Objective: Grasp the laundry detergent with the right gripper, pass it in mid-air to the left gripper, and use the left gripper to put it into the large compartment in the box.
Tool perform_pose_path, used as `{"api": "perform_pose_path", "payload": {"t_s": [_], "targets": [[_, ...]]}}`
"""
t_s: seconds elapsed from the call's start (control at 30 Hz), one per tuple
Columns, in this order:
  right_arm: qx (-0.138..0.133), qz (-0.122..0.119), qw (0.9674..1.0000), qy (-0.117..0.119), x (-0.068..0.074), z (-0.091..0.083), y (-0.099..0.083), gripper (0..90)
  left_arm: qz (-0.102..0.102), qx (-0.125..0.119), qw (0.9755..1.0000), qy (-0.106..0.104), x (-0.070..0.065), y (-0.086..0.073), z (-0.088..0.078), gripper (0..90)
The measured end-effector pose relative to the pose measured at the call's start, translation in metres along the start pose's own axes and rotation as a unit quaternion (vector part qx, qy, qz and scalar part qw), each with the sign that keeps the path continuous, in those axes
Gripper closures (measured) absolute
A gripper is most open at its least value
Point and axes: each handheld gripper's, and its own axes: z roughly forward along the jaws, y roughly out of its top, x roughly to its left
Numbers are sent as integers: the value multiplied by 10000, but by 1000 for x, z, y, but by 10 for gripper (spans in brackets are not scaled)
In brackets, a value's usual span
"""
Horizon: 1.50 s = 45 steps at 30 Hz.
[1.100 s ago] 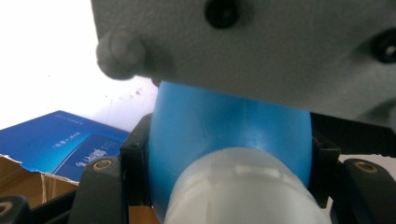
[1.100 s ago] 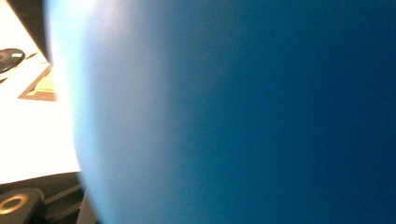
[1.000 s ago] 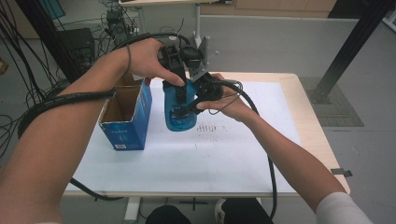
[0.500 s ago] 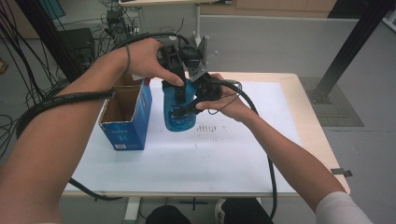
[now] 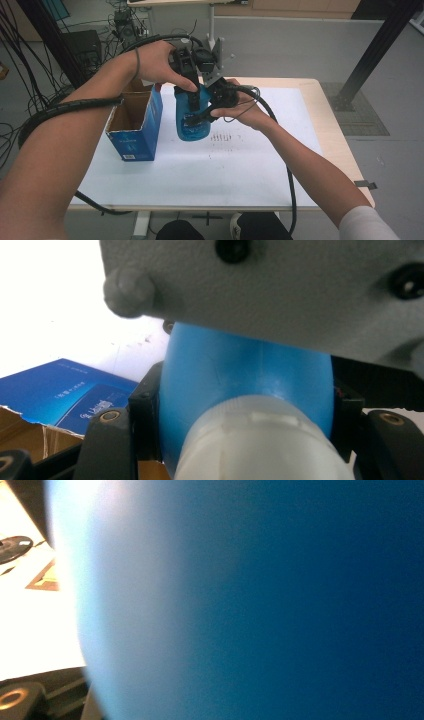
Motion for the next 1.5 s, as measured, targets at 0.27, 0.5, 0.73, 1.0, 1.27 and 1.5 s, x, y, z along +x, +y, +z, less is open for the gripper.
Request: {"api": "perform_pose_path", "payload": {"t_s": [0.27, 0.5, 0.73, 1.0, 1.27, 1.5], "targets": [[-1, 58, 10000, 69, 1, 0, 0, 420, -19, -21, 10000, -9, 0, 0, 1, 375], [11, 65, 10000, 57, 1, 0, 0, 418, -19, -17, 10000, -10, 0, 0, 1, 375], [-2, 65, 10000, 68, 1, 1, 0, 417, -25, -14, 10000, -24, 0, -1, 0, 375], [-11, 83, 9999, 79, 1, 0, 0, 412, -5, -1, 10000, -12, 0, -1, 0, 376], [-66, 97, 9999, 75, 1, 0, -1, 404, -56, -13, 10000, -14, -1, -1, -1, 375], [-193, 294, 9994, 58, -1, -3, -3, 309, -63, -41, 10000, 24, -1, -1, -4, 375]]}}
